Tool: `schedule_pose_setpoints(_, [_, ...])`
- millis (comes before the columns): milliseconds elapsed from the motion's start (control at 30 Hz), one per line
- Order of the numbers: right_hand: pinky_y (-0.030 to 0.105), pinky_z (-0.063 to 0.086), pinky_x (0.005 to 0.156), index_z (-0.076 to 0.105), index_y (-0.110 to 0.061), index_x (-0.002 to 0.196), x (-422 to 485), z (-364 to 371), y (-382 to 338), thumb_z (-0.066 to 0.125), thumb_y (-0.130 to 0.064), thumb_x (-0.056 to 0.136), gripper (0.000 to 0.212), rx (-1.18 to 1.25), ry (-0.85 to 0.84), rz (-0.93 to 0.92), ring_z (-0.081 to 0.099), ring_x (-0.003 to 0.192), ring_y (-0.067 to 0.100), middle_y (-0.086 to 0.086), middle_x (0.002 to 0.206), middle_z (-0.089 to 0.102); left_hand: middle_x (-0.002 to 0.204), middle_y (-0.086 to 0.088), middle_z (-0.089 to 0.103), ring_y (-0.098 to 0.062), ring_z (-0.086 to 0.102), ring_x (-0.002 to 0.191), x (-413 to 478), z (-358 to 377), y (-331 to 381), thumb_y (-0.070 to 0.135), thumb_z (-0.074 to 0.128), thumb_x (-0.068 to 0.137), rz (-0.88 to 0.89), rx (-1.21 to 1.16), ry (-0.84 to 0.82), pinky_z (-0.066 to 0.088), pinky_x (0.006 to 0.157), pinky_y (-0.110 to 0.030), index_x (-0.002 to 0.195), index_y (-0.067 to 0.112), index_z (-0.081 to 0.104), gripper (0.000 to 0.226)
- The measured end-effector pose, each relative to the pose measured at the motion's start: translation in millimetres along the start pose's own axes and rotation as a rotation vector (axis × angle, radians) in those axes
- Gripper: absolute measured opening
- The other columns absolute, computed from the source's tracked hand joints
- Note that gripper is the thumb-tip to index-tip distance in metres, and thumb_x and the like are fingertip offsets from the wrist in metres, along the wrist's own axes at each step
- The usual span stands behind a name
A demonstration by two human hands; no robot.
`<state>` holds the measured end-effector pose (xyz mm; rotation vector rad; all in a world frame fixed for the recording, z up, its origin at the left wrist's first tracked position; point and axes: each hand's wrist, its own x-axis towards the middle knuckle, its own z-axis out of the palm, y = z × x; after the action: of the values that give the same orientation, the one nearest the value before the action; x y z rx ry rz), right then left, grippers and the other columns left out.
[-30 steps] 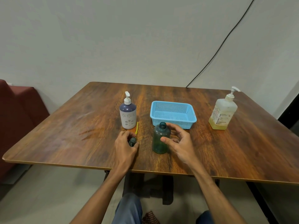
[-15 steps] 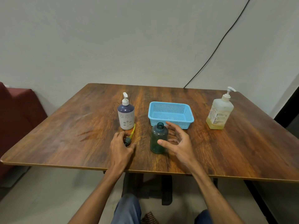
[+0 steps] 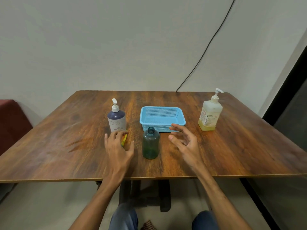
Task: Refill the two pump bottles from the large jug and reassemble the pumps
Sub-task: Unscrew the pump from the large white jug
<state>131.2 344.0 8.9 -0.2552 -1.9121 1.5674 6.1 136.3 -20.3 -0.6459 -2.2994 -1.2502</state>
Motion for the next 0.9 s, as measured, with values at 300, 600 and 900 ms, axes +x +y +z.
schedule_pose_setpoints(300, [0.035, 0.059, 0.088, 0.068, -0.018, 0.120, 15.6, -40.2, -6.1, 0.073, -0.015, 0.091, 0.029, -0.087, 0.314, -0.046, 0.065, 0.104, 0.010, -0.003, 0.113, 0.070, 0.124, -0.001, 0.064, -0.012, 0.060, 0.118, 21.1, 6.1, 96.8, 0.009, 0.075, 0.088, 0.248, -0.317, 0.058, 0.052, 0.101, -0.026, 0.114, 0.013, 0.067, 0.027])
schedule_pose_setpoints(600, [0.044, 0.059, 0.090, 0.060, -0.023, 0.124, 60.1, -92.6, 12.4, 0.083, -0.020, 0.080, 0.050, -0.258, 0.569, -0.013, 0.061, 0.109, 0.016, -0.003, 0.122, 0.061, 0.114, 0.013, 0.063, -0.001, 0.056, 0.107, 38.0, 87.6, 166.4, 0.020, 0.076, 0.087, 0.161, -0.438, -0.257, 0.043, 0.100, -0.021, 0.110, 0.028, 0.064, 0.027])
schedule_pose_setpoints(900, [0.048, 0.047, 0.105, 0.037, -0.021, 0.142, 129.5, -117.7, 43.9, 0.094, -0.028, 0.059, 0.101, -0.333, 0.531, 0.126, 0.051, 0.127, 0.023, 0.003, 0.138, 0.052, 0.117, 0.015, 0.059, -0.005, 0.057, 0.111, 64.6, 165.1, 159.0, 0.024, 0.078, 0.086, 0.037, -0.385, -0.440, 0.046, 0.097, -0.024, 0.116, 0.031, 0.061, 0.036])
